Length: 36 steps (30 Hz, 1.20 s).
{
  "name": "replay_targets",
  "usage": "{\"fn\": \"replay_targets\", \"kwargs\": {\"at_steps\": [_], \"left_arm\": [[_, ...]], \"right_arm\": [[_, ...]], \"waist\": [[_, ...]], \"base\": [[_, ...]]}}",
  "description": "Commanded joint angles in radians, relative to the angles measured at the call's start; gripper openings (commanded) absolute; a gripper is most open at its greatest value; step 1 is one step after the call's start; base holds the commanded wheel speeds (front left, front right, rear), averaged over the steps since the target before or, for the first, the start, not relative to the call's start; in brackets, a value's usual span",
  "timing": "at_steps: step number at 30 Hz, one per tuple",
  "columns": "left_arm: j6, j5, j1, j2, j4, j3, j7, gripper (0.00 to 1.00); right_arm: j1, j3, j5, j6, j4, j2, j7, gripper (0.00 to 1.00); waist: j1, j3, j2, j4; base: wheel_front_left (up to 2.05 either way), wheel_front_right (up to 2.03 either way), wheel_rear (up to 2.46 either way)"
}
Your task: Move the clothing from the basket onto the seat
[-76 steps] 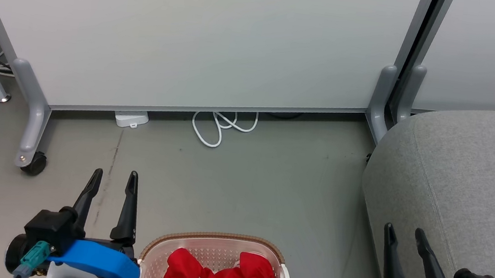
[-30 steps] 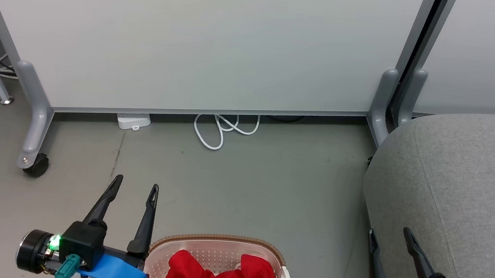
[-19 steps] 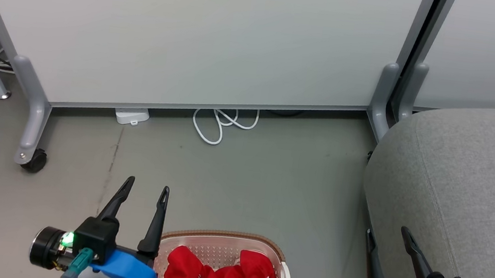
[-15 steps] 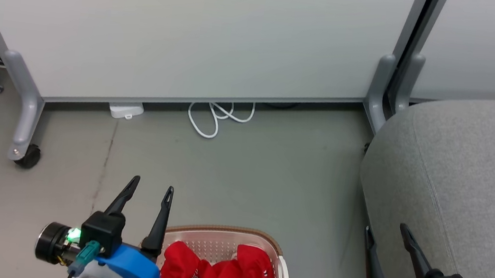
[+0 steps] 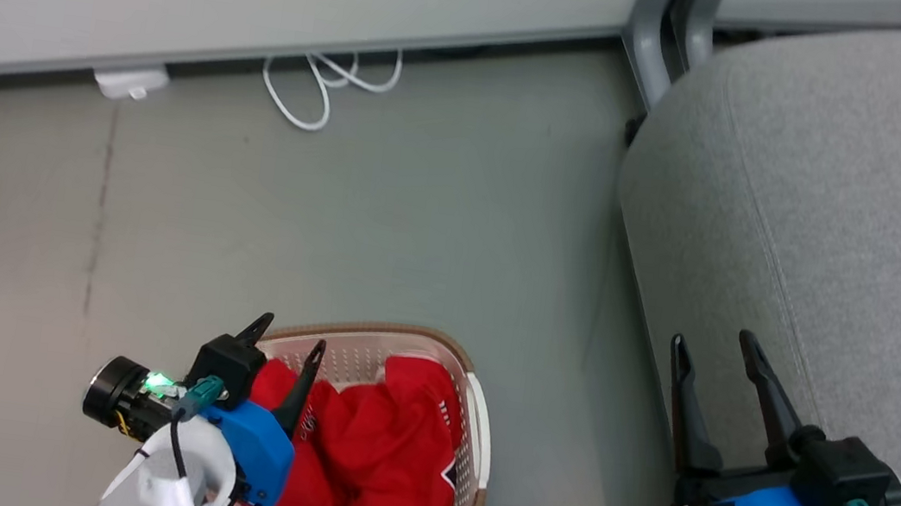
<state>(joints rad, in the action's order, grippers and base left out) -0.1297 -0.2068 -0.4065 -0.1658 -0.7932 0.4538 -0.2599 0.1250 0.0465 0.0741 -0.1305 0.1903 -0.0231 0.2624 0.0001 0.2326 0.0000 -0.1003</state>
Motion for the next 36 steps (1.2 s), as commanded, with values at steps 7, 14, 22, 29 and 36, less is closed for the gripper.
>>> {"fn": "replay_targets", "kwargs": {"at_steps": [7,14,22,29,36], "left_arm": [[-0.001,-0.075,-0.125,-0.021,-0.166,0.106,0.026,1.00],[-0.001,-0.148,-0.220,-0.023,-0.302,0.168,0.105,1.00],[-0.001,-0.219,-0.296,-0.023,-0.397,0.207,0.210,1.00],[0.001,-0.254,-0.348,-0.011,-0.456,0.199,0.285,1.00],[0.001,-0.262,-0.396,-0.012,-0.475,0.205,0.304,1.00]], "right_arm": [[0.063,0.002,0.014,0.000,-0.021,-0.003,0.004,1.00],[0.114,0.002,0.012,0.000,-0.039,-0.003,0.004,1.00],[0.162,0.002,0.003,0.000,-0.061,-0.003,0.004,1.00],[0.187,-0.004,-0.004,0.000,-0.076,-0.003,0.004,1.00],[0.208,-0.007,-0.006,0.000,-0.093,-0.003,0.004,1.00]], "waist": [[-0.0001,0.165,0.0000,-0.060],[-0.0001,0.273,0.0000,-0.068],[-0.0001,0.385,0.0000,-0.068],[-0.0001,0.457,0.0000,-0.066],[-0.0001,0.529,0.0000,-0.069]], "base": [[0.00,0.00,0.00],[0.00,0.00,0.00],[0.00,0.00,0.00],[0.00,0.00,0.00],[0.00,0.00,0.00]]}}
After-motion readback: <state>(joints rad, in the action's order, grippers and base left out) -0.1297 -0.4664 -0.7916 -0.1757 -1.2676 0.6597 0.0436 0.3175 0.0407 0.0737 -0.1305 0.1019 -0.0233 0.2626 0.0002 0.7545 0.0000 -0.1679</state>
